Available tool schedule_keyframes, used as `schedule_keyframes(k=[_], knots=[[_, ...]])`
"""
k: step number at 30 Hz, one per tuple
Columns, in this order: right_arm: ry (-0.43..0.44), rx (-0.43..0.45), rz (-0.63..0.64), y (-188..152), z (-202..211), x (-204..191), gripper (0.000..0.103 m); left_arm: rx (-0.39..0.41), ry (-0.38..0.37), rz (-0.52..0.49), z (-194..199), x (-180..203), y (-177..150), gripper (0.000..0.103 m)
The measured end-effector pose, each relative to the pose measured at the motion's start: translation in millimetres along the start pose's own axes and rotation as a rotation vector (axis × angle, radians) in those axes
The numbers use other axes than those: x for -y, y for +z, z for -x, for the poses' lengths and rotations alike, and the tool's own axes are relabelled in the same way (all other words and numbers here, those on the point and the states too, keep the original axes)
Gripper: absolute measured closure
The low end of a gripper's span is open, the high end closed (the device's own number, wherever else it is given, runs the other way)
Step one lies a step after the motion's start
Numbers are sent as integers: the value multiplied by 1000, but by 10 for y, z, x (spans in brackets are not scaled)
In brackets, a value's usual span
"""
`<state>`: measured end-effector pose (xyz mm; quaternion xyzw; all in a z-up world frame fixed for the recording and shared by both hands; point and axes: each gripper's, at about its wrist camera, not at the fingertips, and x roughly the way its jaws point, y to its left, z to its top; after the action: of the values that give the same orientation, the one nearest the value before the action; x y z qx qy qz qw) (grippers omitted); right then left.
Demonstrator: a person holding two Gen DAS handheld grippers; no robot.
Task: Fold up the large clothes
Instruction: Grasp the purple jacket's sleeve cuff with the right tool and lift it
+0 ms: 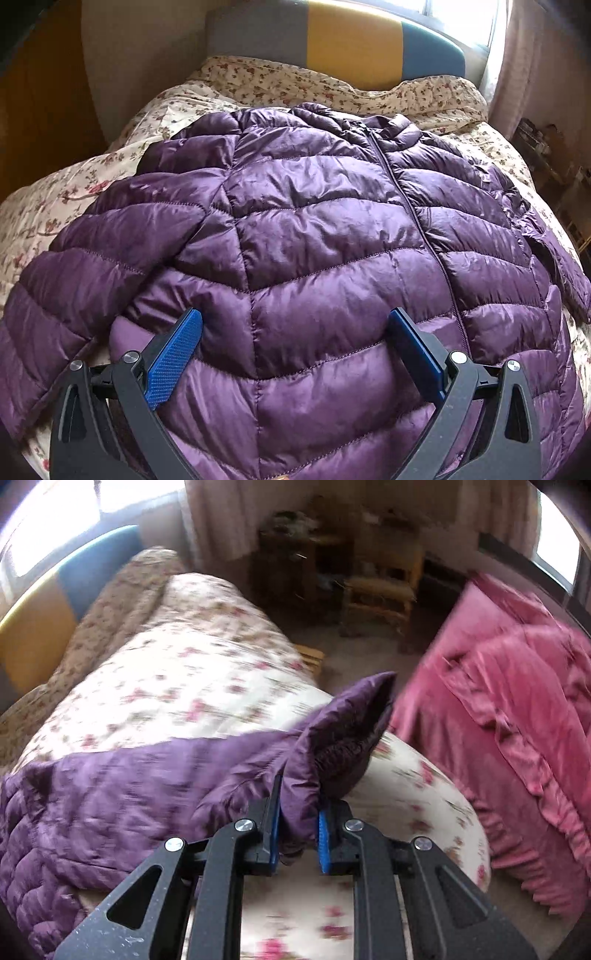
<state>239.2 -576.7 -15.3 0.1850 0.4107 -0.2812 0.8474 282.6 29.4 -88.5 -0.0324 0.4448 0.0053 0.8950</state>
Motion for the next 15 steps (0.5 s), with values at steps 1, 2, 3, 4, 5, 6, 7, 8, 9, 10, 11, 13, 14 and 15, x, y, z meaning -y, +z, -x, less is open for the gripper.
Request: schedule_keyframes(k=[1,2,3,4,5,6,7,8,9,10,11,13,14,15], knots=[[22,12,31,10,40,-159,89,0,-2,0,-9,-5,7,3],[45,22,65,12,77,-342,89,1,-4,4,-17,-18,13,3],[60,29,91,11,100,-482,89,-1,-8,9,-24,-27,16,3],[82,35,124,2,122,-676,90,-7,-16,16,-38,-39,22,3],[96,38,144,-16,131,-801,90,-9,-17,20,-48,-50,28,3],[123,39,177,-42,146,-1027,90,-9,-17,22,-49,-59,25,3],[138,39,193,-71,152,-1150,90,-12,-23,25,-59,-70,29,3],[162,36,221,-109,155,-1353,90,-17,-27,28,-74,-81,35,3],[175,34,239,-144,153,-1478,90,-18,-26,30,-81,-91,36,3],[196,30,264,-192,150,-1664,90,-18,-32,32,-91,-107,44,3],[214,26,285,-243,144,-1803,90,-18,-39,36,-97,-120,45,3],[247,17,328,-346,140,-2114,90,-17,-55,49,-103,-154,47,3],[260,13,345,-384,141,-2236,90,-16,-63,56,-103,-176,47,3],[283,7,367,-444,147,-2396,90,-13,-64,61,-99,-195,44,3]])
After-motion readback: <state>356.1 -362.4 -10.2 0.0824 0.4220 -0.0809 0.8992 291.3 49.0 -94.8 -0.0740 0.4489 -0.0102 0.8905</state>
